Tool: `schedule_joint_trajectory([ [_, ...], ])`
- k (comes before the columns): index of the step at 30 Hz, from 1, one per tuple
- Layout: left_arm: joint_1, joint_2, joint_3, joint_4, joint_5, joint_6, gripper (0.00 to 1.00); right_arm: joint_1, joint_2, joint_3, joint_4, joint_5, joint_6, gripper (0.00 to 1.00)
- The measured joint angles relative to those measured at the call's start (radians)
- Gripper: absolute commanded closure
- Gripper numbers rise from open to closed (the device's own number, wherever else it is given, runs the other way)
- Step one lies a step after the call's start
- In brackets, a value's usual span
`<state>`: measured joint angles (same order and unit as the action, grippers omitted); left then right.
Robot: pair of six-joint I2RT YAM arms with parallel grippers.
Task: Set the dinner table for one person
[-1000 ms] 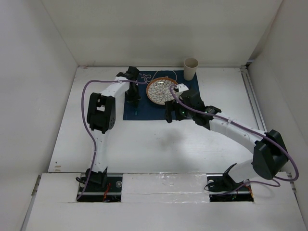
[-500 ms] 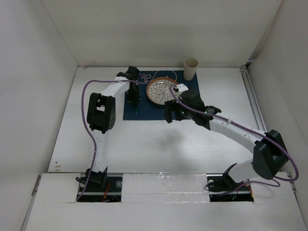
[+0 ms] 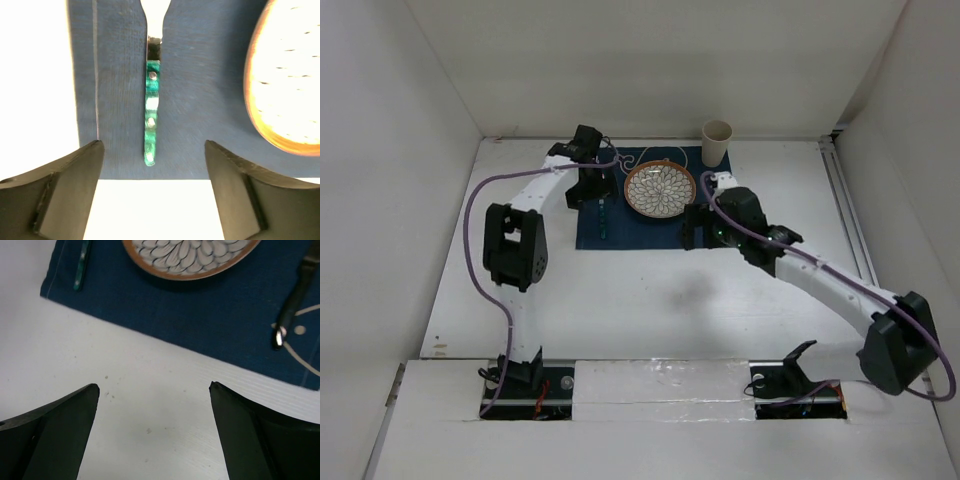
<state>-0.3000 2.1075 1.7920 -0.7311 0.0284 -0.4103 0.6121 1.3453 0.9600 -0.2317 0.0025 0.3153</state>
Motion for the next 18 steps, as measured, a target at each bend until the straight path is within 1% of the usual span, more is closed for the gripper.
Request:
schedule_joint_trajectory([
  [1, 0.0, -0.034, -0.008, 0.002, -0.006, -0.006, 0.16, -0.012, -0.029, -0.006, -0.006, 0.01, 0.012, 0.01],
  [2, 0.0, -0.07, -0.017, 0.006, -0.014, -0.014, 0.03, -0.023, -0.06, -0.008, -0.014, 0.022, 0.023, 0.01],
  [3, 0.0, -0.113, -0.03, 0.012, -0.031, -0.021, 0.0, -0.032, -0.098, -0.009, -0.027, 0.041, 0.035, 0.01],
  [5, -0.001, -0.205, -0.06, 0.014, -0.074, -0.043, 0.0, -0.037, -0.193, -0.009, -0.06, 0.095, 0.064, 0.01],
  [9, -0.013, -0.455, -0.151, 0.024, -0.227, -0.103, 0.0, -0.035, -0.404, 0.014, -0.172, 0.216, 0.109, 0.01],
  [13, -0.015, -0.78, -0.281, 0.054, -0.353, -0.145, 0.0, -0.035, -0.551, 0.127, -0.344, 0.324, 0.134, 0.01],
  [18, 0.01, -1.199, -0.458, 0.063, -0.502, -0.168, 0.0, -0.035, -0.683, 0.262, -0.537, 0.407, 0.146, 0.01],
])
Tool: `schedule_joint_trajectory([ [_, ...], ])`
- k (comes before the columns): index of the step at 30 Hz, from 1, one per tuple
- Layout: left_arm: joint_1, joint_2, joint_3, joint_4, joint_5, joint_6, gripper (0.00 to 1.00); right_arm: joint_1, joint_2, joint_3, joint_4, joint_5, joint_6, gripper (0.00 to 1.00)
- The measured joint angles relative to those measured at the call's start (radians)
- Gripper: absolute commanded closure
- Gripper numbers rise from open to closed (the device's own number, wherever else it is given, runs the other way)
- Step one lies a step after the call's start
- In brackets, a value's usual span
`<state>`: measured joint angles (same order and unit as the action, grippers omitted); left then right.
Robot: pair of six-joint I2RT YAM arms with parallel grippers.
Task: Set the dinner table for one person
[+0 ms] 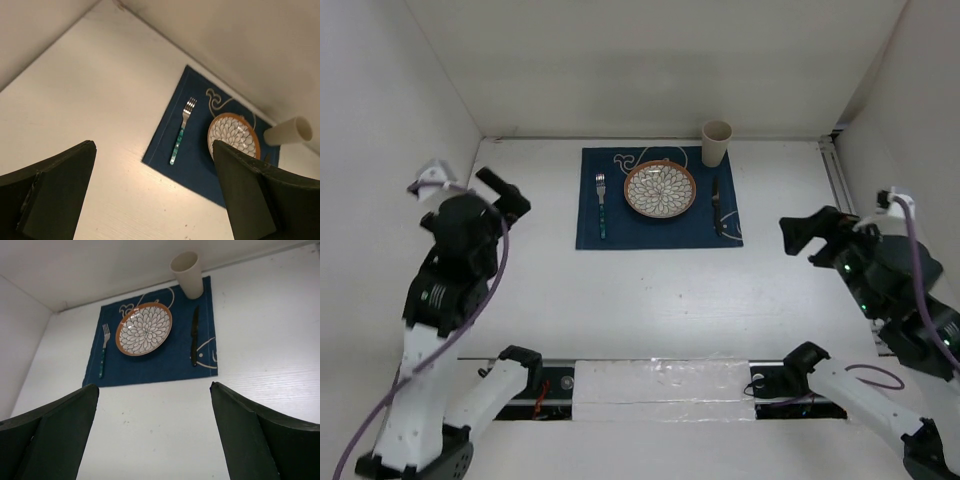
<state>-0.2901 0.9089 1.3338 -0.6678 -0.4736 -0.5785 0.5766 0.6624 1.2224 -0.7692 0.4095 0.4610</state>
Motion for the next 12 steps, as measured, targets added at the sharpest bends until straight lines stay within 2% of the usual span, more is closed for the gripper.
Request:
schedule_joint_trajectory([
  [6, 0.002, -0.345, -0.11, -0.049, -0.102, -0.022, 0.0, 0.0, -0.153, 0.091, -0.153, 0.055, 0.002, 0.01],
  [12, 0.002, -0.518, -0.156, -0.094, -0.137, -0.041, 0.0, 0.0, -0.173, 0.106, -0.257, 0.09, -0.001, 0.01],
])
